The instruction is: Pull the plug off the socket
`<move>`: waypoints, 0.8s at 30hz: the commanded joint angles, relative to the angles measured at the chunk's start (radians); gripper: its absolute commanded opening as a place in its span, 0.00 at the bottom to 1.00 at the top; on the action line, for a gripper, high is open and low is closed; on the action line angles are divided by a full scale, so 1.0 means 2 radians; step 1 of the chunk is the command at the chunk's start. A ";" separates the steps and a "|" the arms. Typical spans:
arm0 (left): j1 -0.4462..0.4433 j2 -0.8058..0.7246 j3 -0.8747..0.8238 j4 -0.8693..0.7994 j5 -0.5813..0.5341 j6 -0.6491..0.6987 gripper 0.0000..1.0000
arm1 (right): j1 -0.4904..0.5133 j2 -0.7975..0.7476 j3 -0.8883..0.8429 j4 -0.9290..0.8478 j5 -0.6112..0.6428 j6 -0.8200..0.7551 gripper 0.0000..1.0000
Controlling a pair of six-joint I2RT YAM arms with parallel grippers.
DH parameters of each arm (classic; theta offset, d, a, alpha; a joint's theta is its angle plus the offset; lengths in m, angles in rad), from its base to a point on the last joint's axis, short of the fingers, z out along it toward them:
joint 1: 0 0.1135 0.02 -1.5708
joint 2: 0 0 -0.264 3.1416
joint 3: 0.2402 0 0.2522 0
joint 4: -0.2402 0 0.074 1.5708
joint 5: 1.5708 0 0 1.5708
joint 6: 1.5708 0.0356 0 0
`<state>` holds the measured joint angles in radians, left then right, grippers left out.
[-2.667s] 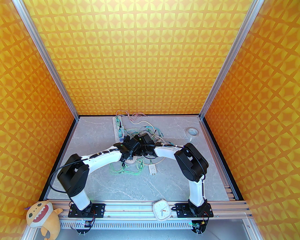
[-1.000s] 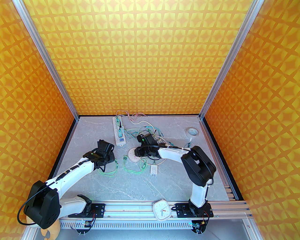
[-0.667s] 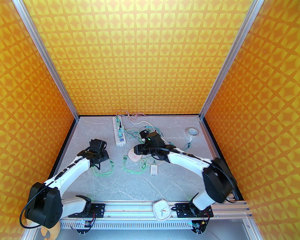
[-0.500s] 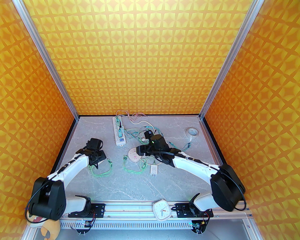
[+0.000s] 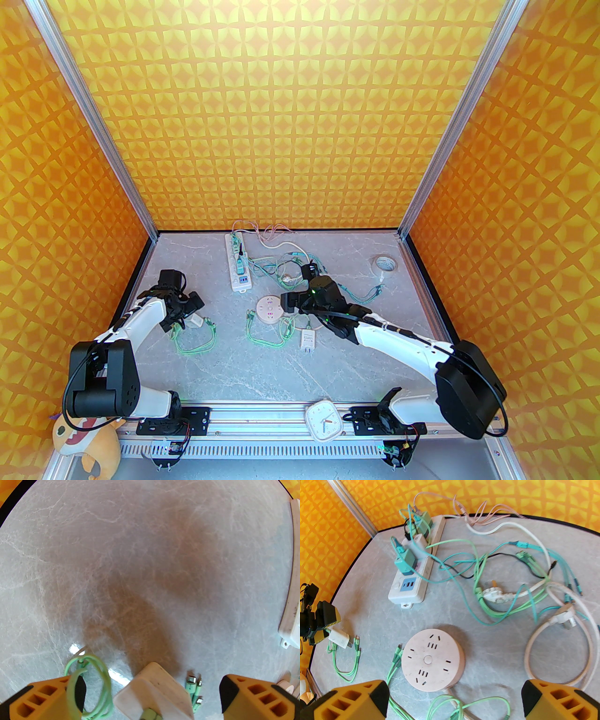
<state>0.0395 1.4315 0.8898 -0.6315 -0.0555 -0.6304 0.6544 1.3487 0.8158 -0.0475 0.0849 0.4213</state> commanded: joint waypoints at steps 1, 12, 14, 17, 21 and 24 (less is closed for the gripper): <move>0.002 -0.032 0.024 -0.013 0.019 0.006 0.99 | -0.001 -0.024 -0.010 0.010 0.032 -0.003 0.98; -0.018 -0.088 0.028 -0.018 0.034 -0.010 1.00 | -0.002 -0.030 -0.014 0.006 0.042 -0.003 0.98; -0.025 -0.101 0.013 -0.017 0.040 -0.021 0.96 | -0.002 -0.029 -0.014 0.006 0.042 -0.003 0.98; -0.052 -0.119 -0.006 -0.007 0.040 -0.020 0.95 | -0.001 -0.027 -0.014 0.010 0.038 -0.004 0.98; -0.070 -0.124 -0.030 0.009 0.039 -0.027 0.85 | -0.002 -0.020 -0.013 0.010 0.035 -0.002 0.99; -0.072 -0.109 -0.046 0.016 0.037 -0.025 0.85 | -0.002 -0.018 -0.013 0.009 0.036 -0.002 0.98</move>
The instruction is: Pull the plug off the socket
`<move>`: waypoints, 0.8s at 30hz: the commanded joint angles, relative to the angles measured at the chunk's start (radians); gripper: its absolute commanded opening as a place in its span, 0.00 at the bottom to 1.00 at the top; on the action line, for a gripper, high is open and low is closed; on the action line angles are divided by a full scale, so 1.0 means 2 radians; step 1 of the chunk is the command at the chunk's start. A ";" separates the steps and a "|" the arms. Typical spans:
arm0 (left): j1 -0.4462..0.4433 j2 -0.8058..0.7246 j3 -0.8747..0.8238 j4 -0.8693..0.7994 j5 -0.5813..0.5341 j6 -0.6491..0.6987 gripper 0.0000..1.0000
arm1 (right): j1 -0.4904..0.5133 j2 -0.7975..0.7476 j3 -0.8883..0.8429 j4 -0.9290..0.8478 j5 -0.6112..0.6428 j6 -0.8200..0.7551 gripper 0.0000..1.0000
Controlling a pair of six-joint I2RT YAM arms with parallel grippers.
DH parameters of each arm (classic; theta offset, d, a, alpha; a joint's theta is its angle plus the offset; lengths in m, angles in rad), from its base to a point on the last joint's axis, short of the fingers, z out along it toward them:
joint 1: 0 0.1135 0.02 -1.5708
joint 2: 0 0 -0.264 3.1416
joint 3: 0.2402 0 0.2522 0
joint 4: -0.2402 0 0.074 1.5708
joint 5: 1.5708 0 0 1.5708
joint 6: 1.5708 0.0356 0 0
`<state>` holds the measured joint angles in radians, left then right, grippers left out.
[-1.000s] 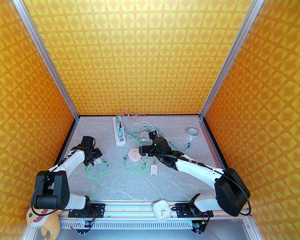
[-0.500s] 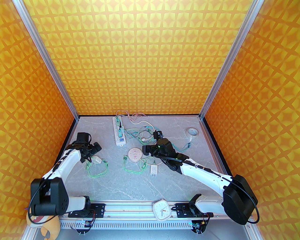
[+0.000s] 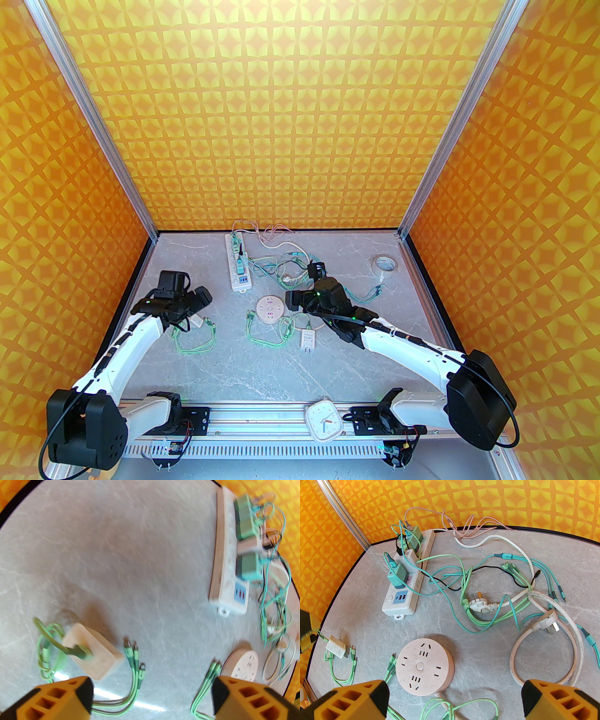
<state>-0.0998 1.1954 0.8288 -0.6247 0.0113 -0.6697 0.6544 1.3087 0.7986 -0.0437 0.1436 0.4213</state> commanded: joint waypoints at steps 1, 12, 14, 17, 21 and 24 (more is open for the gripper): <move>-0.002 0.016 -0.016 0.013 0.001 -0.002 0.85 | -0.002 0.002 -0.005 0.009 0.008 -0.002 0.99; -0.059 0.096 0.060 0.047 -0.030 0.044 0.88 | -0.002 0.014 -0.004 0.011 0.014 -0.002 0.98; -0.082 0.127 0.088 0.050 -0.044 0.059 0.87 | -0.002 0.017 -0.005 0.013 0.014 -0.002 0.98; -0.115 0.178 0.134 0.054 -0.067 0.084 0.85 | -0.002 0.021 -0.006 0.016 0.016 -0.002 0.99; -0.138 0.251 0.192 0.053 -0.098 0.113 0.82 | -0.002 0.030 -0.004 0.016 0.015 -0.001 0.99; -0.138 0.296 0.222 0.067 -0.100 0.129 0.76 | -0.003 0.036 -0.003 0.018 0.014 -0.001 0.99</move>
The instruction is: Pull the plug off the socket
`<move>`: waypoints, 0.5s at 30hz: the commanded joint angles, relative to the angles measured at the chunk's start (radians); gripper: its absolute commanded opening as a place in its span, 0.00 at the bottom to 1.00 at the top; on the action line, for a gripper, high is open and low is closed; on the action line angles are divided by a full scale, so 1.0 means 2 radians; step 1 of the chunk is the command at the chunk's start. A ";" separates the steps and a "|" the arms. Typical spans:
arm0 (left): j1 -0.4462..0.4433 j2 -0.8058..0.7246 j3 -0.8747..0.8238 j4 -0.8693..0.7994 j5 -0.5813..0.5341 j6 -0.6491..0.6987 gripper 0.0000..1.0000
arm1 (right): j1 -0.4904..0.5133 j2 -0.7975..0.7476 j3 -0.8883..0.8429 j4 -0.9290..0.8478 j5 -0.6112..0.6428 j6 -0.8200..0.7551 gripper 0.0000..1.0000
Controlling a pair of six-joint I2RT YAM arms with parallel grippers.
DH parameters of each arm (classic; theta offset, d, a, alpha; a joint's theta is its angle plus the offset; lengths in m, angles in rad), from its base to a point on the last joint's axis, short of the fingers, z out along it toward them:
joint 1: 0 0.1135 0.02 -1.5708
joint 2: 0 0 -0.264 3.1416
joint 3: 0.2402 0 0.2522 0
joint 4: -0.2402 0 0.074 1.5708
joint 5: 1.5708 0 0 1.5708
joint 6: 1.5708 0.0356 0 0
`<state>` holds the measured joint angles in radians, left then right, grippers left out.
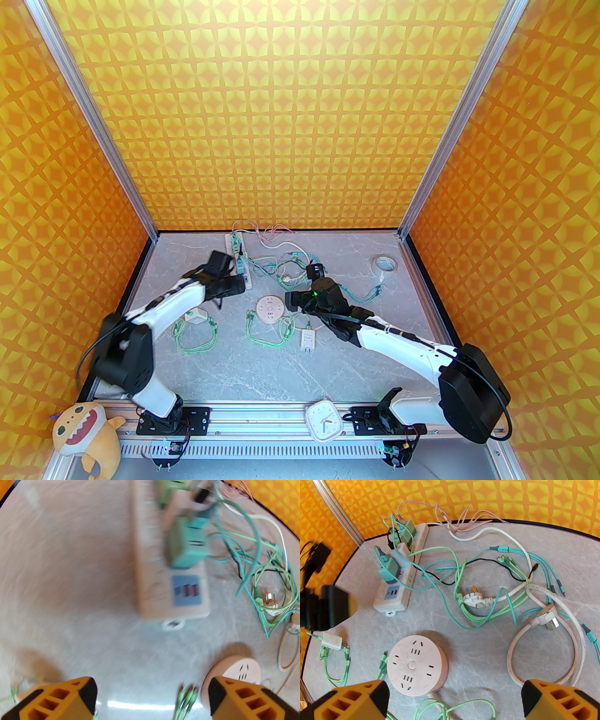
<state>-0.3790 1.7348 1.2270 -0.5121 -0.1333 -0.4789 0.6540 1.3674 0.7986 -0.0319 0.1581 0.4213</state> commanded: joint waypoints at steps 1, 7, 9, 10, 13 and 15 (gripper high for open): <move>0.002 0.040 0.032 0.018 -0.027 0.039 0.75 | -0.003 0.009 -0.002 0.012 0.005 0.000 0.98; 0.002 0.107 0.087 0.027 -0.055 0.067 0.72 | -0.003 0.019 0.003 0.010 0.003 -0.002 0.99; 0.003 0.127 0.107 0.023 -0.056 0.070 0.73 | -0.004 0.020 0.004 0.009 0.002 -0.003 0.98; 0.002 0.140 0.118 0.018 -0.056 0.069 0.74 | -0.005 0.021 0.005 0.010 0.002 -0.002 0.98; 0.002 0.164 0.139 0.010 -0.056 0.063 0.79 | -0.007 0.023 0.007 0.007 -0.001 -0.002 0.99; 0.002 0.173 0.144 0.009 -0.055 0.062 0.84 | -0.009 0.024 0.007 0.006 -0.001 -0.001 0.98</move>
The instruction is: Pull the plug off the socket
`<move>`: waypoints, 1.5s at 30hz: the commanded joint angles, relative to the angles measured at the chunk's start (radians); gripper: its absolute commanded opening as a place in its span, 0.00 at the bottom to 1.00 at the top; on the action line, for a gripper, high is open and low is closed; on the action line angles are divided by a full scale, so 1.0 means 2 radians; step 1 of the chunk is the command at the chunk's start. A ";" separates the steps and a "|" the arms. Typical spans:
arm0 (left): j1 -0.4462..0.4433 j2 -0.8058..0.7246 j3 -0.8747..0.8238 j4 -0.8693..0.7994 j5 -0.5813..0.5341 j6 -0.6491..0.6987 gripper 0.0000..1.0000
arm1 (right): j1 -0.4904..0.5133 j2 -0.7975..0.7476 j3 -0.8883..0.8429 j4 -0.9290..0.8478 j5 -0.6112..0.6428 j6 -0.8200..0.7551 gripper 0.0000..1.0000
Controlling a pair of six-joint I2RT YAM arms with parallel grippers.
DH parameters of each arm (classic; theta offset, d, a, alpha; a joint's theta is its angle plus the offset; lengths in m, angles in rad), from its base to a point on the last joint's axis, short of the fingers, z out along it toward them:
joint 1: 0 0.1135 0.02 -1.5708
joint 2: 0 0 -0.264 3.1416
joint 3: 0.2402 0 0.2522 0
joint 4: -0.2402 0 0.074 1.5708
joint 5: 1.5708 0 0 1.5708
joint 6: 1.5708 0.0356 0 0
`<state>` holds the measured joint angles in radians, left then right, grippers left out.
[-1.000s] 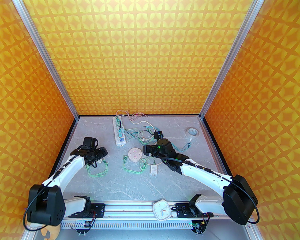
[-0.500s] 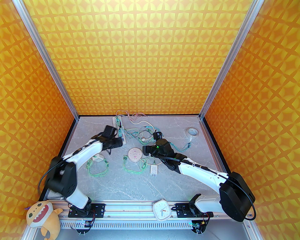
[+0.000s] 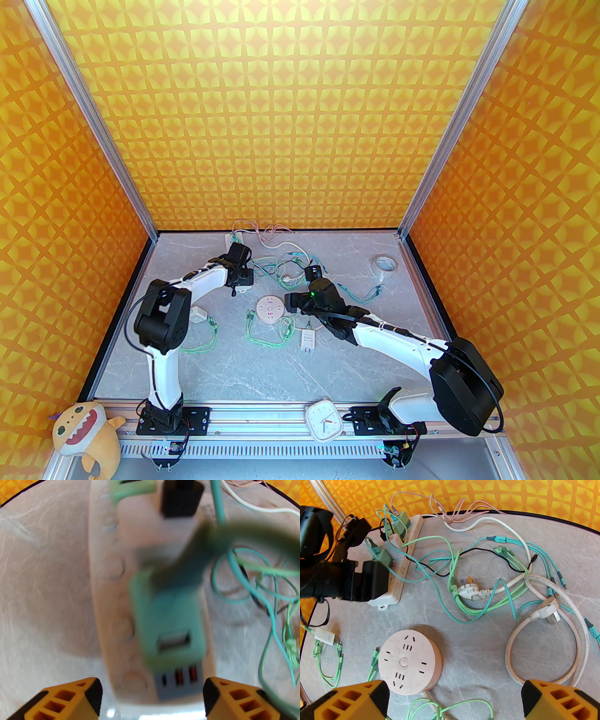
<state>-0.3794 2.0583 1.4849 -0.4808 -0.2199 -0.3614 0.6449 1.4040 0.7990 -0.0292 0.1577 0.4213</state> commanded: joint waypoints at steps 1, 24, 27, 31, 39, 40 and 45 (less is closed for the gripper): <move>0.003 0.016 0.017 -0.007 -0.011 0.002 0.86 | -0.005 0.007 0.008 0.003 -0.001 0.000 0.98; 0.001 0.065 0.030 -0.044 0.004 -0.030 0.92 | -0.007 -0.009 0.008 -0.001 -0.024 0.006 0.98; 0.002 0.078 0.042 -0.051 0.004 -0.030 0.92 | -0.007 -0.010 0.005 0.002 -0.022 0.005 0.99; 0.001 0.081 0.042 -0.054 0.003 -0.037 0.83 | -0.007 -0.014 0.004 0.000 -0.021 0.004 0.99; 0.000 0.009 -0.046 -0.038 0.004 -0.054 0.77 | -0.007 -0.023 0.002 0.000 -0.027 0.006 0.99; 0.000 -0.003 -0.060 -0.036 0.004 -0.056 0.78 | -0.007 -0.024 0.001 0.000 -0.028 0.006 0.98; -0.007 -0.061 -0.141 -0.025 0.003 -0.076 0.78 | -0.007 -0.029 -0.001 0.001 -0.031 0.008 0.98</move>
<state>-0.3847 1.9709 1.3033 -0.4213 -0.2489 -0.4534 0.6373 1.3708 0.7990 -0.0296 0.1123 0.4255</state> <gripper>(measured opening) 0.785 0.985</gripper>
